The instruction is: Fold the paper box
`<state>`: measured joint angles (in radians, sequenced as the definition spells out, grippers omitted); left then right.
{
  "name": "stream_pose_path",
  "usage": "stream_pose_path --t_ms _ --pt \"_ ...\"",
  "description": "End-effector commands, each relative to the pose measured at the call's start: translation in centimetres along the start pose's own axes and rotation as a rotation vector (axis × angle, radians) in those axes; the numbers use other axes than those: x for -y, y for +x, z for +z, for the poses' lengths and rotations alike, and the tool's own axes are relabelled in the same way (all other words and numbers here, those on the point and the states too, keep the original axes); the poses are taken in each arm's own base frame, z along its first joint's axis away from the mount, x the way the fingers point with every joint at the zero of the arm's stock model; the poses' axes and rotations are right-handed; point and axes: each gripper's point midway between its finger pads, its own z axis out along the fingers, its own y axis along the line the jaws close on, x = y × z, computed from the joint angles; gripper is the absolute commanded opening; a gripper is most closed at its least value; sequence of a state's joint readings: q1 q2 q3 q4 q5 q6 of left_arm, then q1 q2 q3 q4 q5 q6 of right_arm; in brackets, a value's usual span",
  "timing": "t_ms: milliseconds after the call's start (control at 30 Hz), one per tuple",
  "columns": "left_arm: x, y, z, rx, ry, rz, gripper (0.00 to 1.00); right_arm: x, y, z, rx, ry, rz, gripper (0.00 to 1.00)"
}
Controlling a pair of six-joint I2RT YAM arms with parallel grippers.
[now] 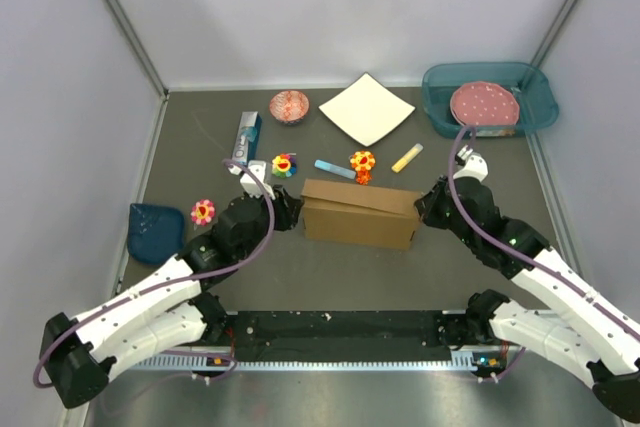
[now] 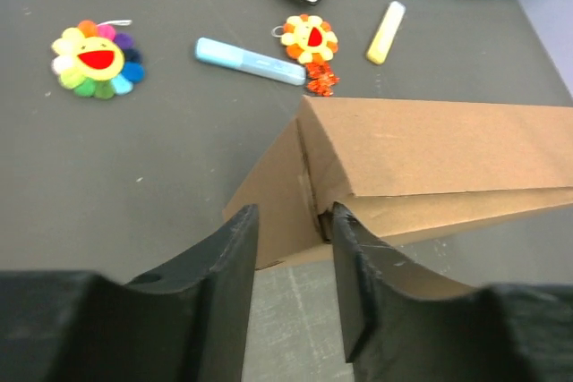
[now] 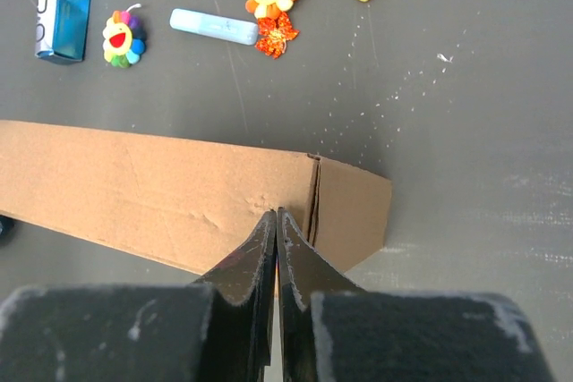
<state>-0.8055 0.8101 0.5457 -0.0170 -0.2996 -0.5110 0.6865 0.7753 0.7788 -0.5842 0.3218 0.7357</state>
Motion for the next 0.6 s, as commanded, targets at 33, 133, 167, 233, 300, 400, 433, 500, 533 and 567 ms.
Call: stream_pose_path --t_ms 33,133,167,233,300,400,433,500,533,567 --pt "-3.6 2.4 -2.3 -0.154 -0.143 0.139 0.51 3.0 3.6 0.4 -0.127 0.119 -0.068 0.0" --pt "-4.8 1.6 -3.3 -0.175 -0.228 0.167 0.53 3.1 3.5 0.5 -0.123 0.13 -0.069 0.0" --pt "-5.1 0.7 -3.5 -0.158 -0.263 0.17 0.53 3.1 3.4 0.5 -0.121 0.13 -0.069 0.0" --pt "-5.6 0.5 -4.0 -0.162 -0.295 0.161 0.54 3.1 3.3 0.5 -0.117 0.132 -0.068 0.0" --pt "-5.7 -0.2 -4.2 -0.141 -0.303 0.167 0.54 3.0 3.2 0.6 -0.117 0.134 -0.071 0.0" --pt "-5.9 -2.0 -4.8 -0.067 -0.33 0.128 0.54 2.8 3.0 0.6 -0.115 0.13 -0.072 0.0" --pt "-5.6 -3.2 -4.9 -0.023 -0.324 0.098 0.54 2.8 3.0 0.5 -0.115 0.13 -0.074 0.0" --pt "-4.8 -5.3 -5.1 0.065 -0.281 0.043 0.49 2.8 3.0 0.6 -0.117 0.128 -0.076 0.0" --pt "-3.8 -6.0 -5.0 0.097 -0.225 0.017 0.45 2.9 3.1 0.5 -0.118 0.128 -0.077 0.0" --pt "-2.2 -8.1 -4.8 0.179 -0.152 -0.026 0.39 2.8 3.0 0.5 -0.116 0.125 -0.078 0.0"
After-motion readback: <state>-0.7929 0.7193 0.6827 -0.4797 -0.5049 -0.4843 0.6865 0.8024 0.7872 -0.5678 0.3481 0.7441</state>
